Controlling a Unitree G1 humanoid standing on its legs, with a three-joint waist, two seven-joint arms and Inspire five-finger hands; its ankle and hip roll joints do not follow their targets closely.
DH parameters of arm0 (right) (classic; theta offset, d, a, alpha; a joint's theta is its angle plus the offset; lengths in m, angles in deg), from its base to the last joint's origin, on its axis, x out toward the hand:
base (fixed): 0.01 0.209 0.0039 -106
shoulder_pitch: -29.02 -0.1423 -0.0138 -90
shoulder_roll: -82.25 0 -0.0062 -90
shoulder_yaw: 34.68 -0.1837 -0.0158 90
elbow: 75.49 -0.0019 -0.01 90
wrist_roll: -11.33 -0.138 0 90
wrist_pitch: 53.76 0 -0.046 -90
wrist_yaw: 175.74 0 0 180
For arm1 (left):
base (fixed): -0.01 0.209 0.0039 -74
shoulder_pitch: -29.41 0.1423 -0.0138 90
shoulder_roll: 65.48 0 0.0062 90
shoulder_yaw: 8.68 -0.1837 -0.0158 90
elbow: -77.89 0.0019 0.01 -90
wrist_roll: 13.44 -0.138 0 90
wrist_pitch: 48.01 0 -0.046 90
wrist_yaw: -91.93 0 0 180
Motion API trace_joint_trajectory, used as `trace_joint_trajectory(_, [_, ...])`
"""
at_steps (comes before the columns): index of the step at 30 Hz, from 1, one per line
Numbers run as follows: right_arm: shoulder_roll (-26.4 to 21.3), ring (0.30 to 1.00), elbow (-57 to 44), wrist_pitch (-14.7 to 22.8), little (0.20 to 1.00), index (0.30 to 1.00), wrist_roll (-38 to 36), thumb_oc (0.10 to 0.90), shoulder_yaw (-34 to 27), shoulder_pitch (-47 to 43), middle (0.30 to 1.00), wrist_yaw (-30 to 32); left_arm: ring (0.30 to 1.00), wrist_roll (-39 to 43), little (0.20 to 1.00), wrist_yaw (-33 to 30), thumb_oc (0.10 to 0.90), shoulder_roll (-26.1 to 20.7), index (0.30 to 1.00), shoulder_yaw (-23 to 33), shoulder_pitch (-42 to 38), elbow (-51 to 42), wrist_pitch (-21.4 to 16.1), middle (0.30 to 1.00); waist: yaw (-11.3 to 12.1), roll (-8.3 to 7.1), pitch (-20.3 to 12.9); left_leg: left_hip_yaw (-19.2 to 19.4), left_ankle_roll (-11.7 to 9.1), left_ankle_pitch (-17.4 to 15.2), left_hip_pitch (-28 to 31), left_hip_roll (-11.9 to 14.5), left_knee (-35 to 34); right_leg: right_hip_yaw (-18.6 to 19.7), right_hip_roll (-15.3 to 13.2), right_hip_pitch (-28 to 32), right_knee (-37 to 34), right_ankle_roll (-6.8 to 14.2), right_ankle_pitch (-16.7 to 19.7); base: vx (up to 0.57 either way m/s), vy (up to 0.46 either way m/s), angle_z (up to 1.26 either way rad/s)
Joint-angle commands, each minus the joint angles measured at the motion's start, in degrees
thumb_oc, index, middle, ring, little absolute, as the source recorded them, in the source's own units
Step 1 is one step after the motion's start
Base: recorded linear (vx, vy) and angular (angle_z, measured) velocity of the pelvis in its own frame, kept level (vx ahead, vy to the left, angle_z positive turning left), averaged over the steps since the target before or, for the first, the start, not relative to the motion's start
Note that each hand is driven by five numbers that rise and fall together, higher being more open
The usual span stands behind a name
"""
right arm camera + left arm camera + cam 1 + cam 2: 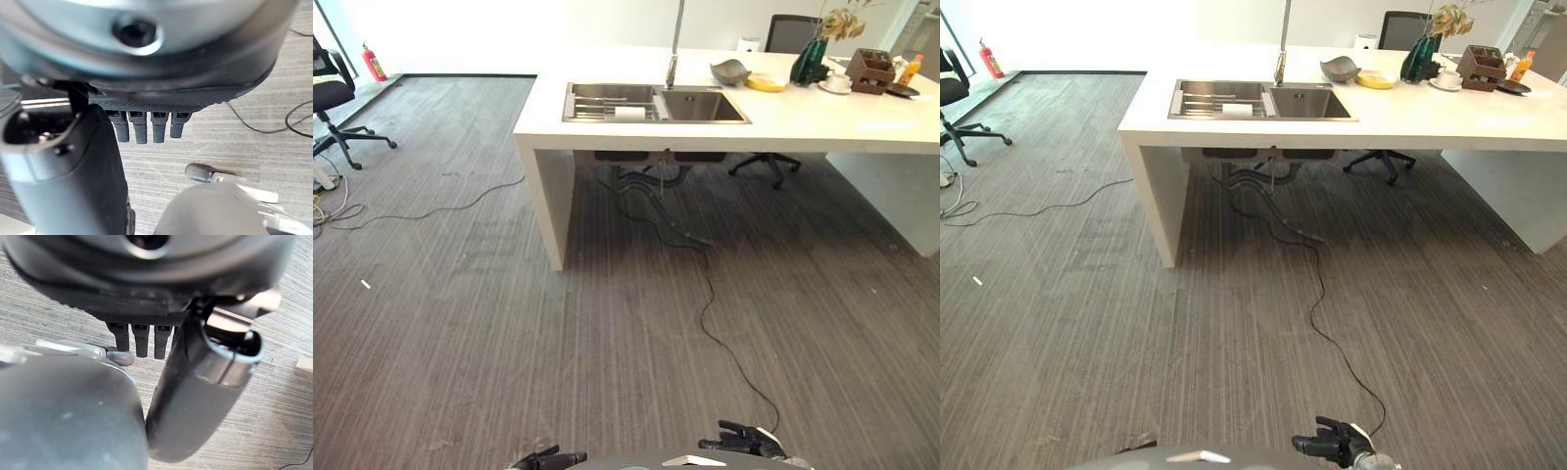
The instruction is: Place the dishes in the dishwasher.
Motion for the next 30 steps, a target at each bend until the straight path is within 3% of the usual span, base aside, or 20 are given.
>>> trace_joint_trajectory(1, [-0.53, 0.900, 2.79, 0.22, 0.900, 0.900, -1.72, 0.800, -1.50, -1.38, 0.900, -1.10, 0.900, -0.15, 0.900, 0.62, 0.800, 6.01, 0.900, 0.43, -2.40, 4.10, 0.04, 0.900, -0.20, 0.71, -1.98, -3.03, -2.25, -0.71, -1.70, -1.08, 0.12, -0.54, -2.26, 2.39, 1.00, 6.04, -5.24, 0.00, 0.000, 0.00])
trace_joint_trajectory(17, [0.00, 0.900, 1.71, 1.20, 0.900, 0.900, -3.82, 0.800, -2.31, -1.36, 0.900, -0.15, 0.900, 4.60, 0.900, -4.58, 0.800, 6.50, 0.900, 2.12, -2.91, 1.12, -5.14, 0.900, 0.36, 0.92, -1.28, -3.61, -2.45, -0.76, -1.56, -1.05, 0.12, -1.62, -2.45, 2.72, 1.00, 6.04, -5.52, 0.00, -0.001, 0.00])
trace_joint_trajectory(23, [0.48, 0.900, 0.94, 1.42, 0.900, 0.900, -4.72, 0.800, -1.86, -1.63, 0.900, 0.36, 0.900, 4.83, 0.900, -11.87, 0.800, 7.05, 0.900, 1.84, -3.75, 0.69, -7.46, 0.900, 0.38, 1.25, -0.96, -3.73, -2.64, -0.59, -1.62, -1.05, 0.12, -2.12, -2.50, 2.67, 1.00, 6.02, -5.45, 0.00, -0.005, 0.05])
trace_joint_trajectory(30, [0.20, 0.900, 1.09, 1.45, 0.900, 0.900, -4.69, 0.800, -1.48, -1.83, 0.900, 0.74, 0.900, 6.19, 0.900, -12.88, 0.800, 7.44, 0.900, 2.29, -3.76, 3.62, -6.33, 0.900, 0.19, 1.69, -0.73, -3.60, -2.75, -0.62, -1.59, -0.99, 0.12, -2.27, -2.49, 2.66, 1.00, 5.95, -5.42, 0.00, 0.000, 0.00])
